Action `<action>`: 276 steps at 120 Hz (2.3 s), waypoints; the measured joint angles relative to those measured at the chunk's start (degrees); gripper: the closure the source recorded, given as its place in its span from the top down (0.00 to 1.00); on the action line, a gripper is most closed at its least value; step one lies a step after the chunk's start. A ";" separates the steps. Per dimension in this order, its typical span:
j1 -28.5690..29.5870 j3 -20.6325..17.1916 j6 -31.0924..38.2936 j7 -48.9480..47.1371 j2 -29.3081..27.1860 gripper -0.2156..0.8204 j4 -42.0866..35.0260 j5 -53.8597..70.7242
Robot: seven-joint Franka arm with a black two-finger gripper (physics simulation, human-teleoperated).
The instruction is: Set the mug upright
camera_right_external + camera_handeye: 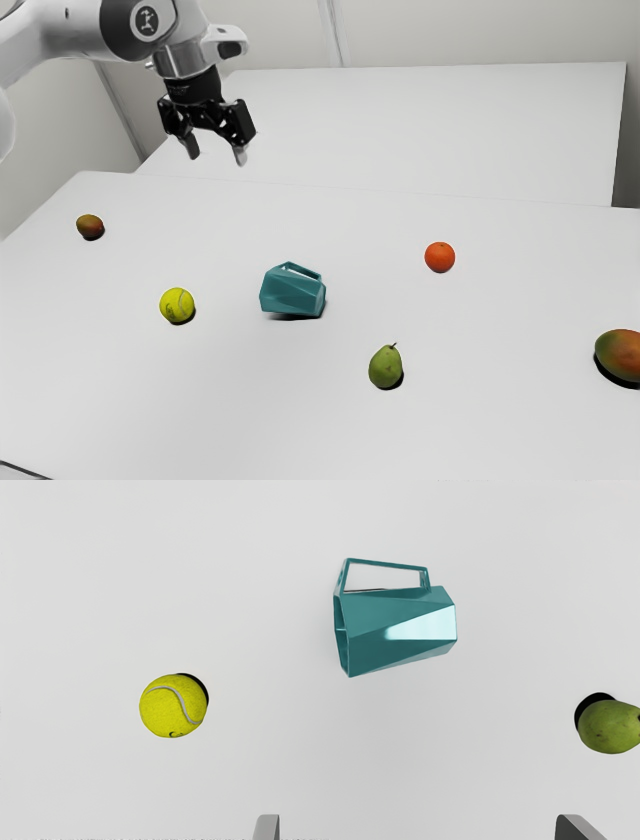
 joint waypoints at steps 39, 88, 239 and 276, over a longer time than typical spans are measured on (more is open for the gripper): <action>5.85 0.68 -0.71 -0.70 -1.17 0.79 -2.53 -1.00; 8.62 0.69 12.47 6.03 -5.02 0.79 -22.93 -19.11; 14.79 0.42 25.58 67.52 16.19 0.60 -31.08 -59.89; 14.68 0.42 22.85 72.43 15.90 0.16 -30.51 -60.28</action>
